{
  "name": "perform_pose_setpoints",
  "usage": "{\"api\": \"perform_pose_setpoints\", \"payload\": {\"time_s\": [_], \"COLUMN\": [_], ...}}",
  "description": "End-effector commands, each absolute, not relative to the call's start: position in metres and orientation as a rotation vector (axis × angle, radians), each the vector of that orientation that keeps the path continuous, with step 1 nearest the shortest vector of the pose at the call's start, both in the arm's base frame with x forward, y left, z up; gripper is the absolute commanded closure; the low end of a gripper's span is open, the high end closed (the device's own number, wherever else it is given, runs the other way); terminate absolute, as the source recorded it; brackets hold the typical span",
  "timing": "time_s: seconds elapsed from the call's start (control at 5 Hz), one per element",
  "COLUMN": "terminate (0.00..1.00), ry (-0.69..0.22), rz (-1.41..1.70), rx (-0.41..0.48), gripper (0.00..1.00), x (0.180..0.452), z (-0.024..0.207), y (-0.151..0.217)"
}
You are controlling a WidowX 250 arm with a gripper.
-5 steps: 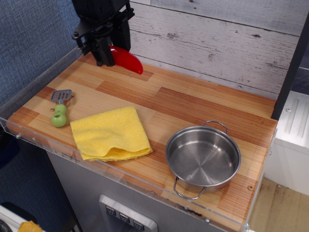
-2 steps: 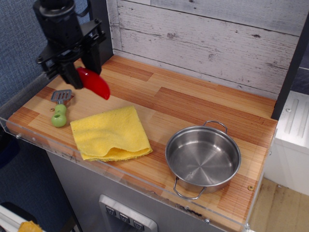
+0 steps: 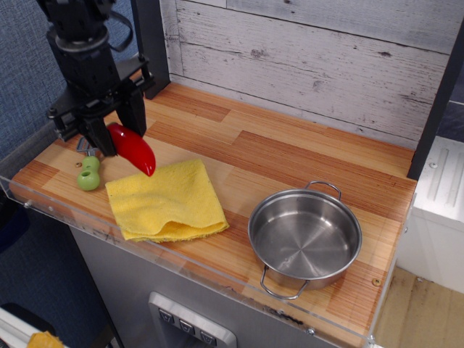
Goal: Place the red pepper on the yellow cloth.
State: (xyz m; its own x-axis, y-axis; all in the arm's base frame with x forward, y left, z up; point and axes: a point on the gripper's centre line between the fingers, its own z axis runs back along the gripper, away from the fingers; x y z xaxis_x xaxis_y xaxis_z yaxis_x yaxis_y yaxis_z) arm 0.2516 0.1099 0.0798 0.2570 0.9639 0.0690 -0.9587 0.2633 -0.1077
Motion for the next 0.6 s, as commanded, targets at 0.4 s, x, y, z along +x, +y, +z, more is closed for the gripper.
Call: {"api": "perform_pose_setpoints", "payload": {"time_s": [0.4], "terminate": [0.0], "ry": [-0.118], "rz": [1.222], "rx": [0.028], "gripper": [1.0], "x": [0.268], "z": [0.03], "y": [0.088]}}
